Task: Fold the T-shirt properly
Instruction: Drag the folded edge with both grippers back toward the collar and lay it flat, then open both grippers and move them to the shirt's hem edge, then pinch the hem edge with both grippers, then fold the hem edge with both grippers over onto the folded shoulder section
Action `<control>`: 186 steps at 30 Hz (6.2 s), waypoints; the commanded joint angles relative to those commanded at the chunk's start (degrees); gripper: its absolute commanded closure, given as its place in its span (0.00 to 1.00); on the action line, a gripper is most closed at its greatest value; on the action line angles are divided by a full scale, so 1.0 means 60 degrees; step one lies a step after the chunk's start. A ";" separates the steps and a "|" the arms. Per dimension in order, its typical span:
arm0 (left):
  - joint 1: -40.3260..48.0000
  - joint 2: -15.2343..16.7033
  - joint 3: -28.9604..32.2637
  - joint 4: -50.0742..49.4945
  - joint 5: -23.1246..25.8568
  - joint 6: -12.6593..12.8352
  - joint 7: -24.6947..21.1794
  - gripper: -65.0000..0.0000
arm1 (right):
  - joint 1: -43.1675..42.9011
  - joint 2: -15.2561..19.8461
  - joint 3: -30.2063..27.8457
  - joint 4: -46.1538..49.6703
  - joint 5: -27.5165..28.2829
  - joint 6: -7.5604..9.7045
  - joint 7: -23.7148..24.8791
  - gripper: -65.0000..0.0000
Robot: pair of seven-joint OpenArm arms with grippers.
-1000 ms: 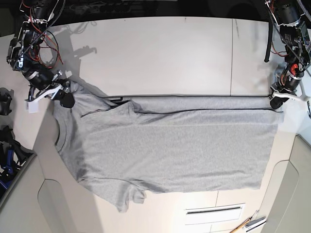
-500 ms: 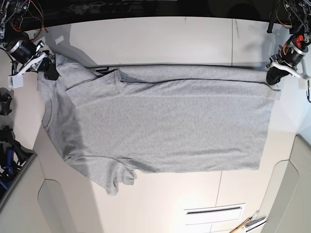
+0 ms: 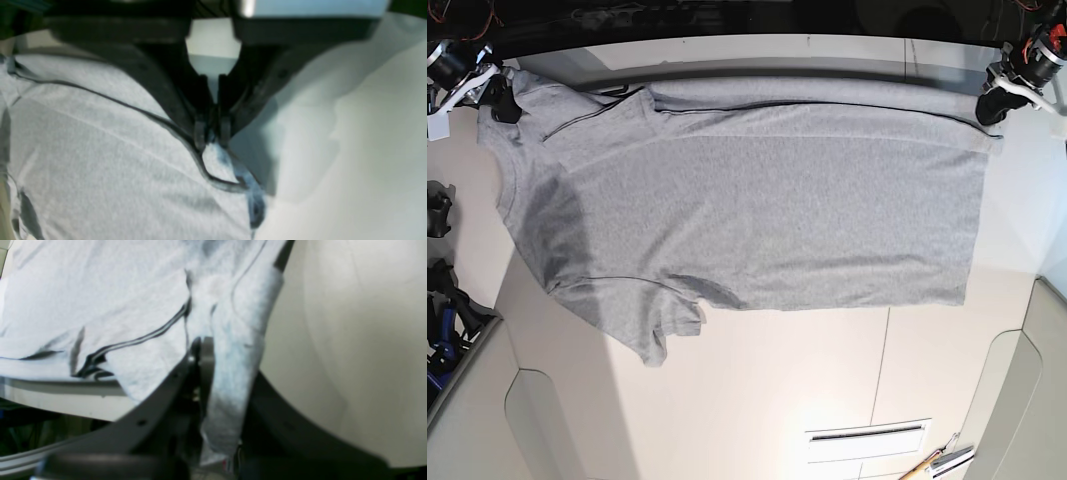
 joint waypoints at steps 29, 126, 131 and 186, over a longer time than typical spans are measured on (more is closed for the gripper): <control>0.0280 0.0364 -0.0372 0.0073 0.0200 0.0000 0.0579 0.64 | -0.0018 -0.0051 0.0291 -0.0004 -0.0645 -0.0040 0.0036 0.71; -0.9493 -0.0270 0.2881 -0.8590 0.4237 0.0549 -0.1829 1.00 | 0.9643 -0.0015 -0.3446 -0.9923 -0.5945 -0.0069 0.4903 1.00; -0.9617 -0.0350 0.2881 -0.8397 0.4218 0.0000 -0.1501 1.00 | 0.9657 0.0044 -0.3442 -0.9577 -0.5941 0.0044 0.4892 1.00; -0.4320 -0.1406 0.2863 -0.0750 0.3446 0.0000 0.1282 1.00 | 0.4320 0.1581 -0.1501 -0.3300 -0.1894 0.0138 0.2313 0.65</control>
